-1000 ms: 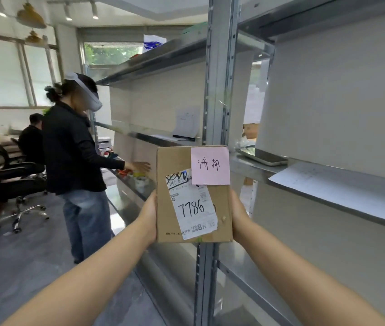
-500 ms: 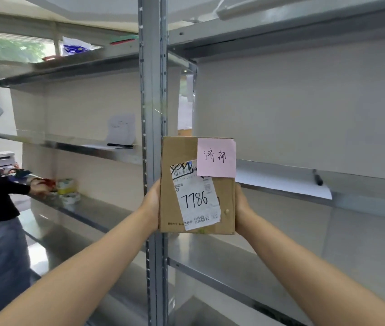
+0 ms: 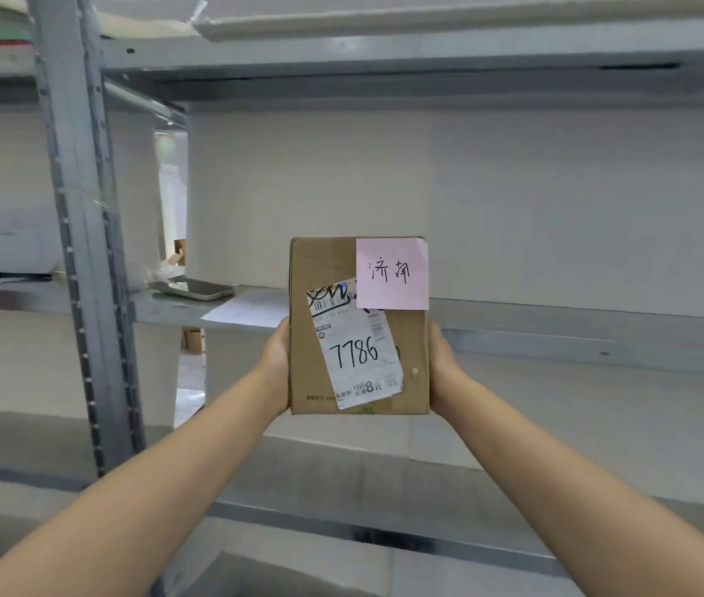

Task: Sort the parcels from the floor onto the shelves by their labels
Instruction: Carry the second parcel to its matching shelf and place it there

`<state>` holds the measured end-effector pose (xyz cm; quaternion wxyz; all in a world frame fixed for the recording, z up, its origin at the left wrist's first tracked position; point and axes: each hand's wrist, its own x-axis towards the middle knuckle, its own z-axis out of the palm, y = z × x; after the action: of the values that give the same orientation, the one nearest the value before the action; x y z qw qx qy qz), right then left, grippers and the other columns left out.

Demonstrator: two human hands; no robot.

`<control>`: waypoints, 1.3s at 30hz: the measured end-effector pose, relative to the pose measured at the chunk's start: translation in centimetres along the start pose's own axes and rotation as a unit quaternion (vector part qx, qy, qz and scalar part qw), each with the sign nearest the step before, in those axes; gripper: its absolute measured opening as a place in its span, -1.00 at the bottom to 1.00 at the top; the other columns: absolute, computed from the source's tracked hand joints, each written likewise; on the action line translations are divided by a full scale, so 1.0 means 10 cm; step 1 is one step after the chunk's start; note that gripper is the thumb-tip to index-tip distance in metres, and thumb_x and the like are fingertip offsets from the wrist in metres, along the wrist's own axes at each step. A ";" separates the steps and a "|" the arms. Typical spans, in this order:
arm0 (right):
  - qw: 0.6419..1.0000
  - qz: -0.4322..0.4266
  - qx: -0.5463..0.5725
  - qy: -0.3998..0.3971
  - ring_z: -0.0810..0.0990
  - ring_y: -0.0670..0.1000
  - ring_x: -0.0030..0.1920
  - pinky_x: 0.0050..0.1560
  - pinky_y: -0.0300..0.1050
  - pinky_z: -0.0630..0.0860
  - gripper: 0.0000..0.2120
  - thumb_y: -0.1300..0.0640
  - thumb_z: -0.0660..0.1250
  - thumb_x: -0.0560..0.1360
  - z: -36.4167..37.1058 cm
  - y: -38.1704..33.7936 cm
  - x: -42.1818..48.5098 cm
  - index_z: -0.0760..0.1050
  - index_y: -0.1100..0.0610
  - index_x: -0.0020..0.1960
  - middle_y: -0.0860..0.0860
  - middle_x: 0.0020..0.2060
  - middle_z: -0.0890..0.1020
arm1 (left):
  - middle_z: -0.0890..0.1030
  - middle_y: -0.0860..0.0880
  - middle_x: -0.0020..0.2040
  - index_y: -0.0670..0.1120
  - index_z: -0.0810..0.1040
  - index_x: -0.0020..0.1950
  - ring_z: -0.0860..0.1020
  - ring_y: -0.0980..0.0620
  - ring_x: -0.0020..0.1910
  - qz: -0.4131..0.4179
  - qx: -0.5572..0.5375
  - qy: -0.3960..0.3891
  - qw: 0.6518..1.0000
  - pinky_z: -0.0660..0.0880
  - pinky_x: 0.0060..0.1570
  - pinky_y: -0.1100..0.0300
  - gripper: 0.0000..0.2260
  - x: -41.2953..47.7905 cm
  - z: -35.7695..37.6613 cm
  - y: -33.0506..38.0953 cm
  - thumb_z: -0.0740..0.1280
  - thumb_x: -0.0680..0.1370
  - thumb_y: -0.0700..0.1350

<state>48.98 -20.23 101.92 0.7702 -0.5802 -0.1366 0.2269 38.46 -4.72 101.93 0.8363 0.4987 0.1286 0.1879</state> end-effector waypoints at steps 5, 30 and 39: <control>0.999 -0.011 0.017 0.041 0.57 0.15 -0.07 0.01 0.00 0.47 -0.62 -0.18 0.09 0.47 -0.68 -0.15 -0.16 0.54 0.05 -0.07 0.10 -0.10 0.65 | 0.73 -0.13 -0.23 -0.07 0.64 -0.08 0.63 -0.19 -0.13 -0.020 0.002 -0.057 0.998 0.56 -0.12 0.01 -0.57 -0.03 0.62 -0.29 0.11 0.53 0.19; 0.954 -0.068 0.011 0.292 0.59 0.25 0.13 0.30 0.16 0.44 -0.61 -0.13 0.15 0.48 -3.11 -0.58 -1.73 0.57 0.11 0.06 0.19 0.12 0.65 | 0.73 -0.12 -0.25 -0.06 0.67 -0.17 0.69 -0.14 -0.33 -0.158 -0.005 -0.272 0.949 0.60 -0.33 0.09 -0.58 -0.46 2.99 -1.83 0.14 0.53 0.19; 0.941 -0.148 -0.011 0.305 0.72 0.09 -0.19 -0.09 -0.01 0.59 -0.44 -0.28 -0.04 0.52 -3.67 -0.82 -2.36 0.66 -0.01 -0.11 0.05 -0.18 0.75 | 0.71 -0.06 0.05 0.07 0.68 0.05 0.67 -0.11 0.03 -0.137 0.023 -0.447 0.884 0.61 -0.12 0.03 -0.45 -0.58 3.68 -2.02 0.01 0.50 0.36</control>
<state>47.64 -64.55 100.40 0.7932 -0.6035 0.0176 -0.0794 51.83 -44.97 101.58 0.8111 0.5260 -0.1876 -0.1740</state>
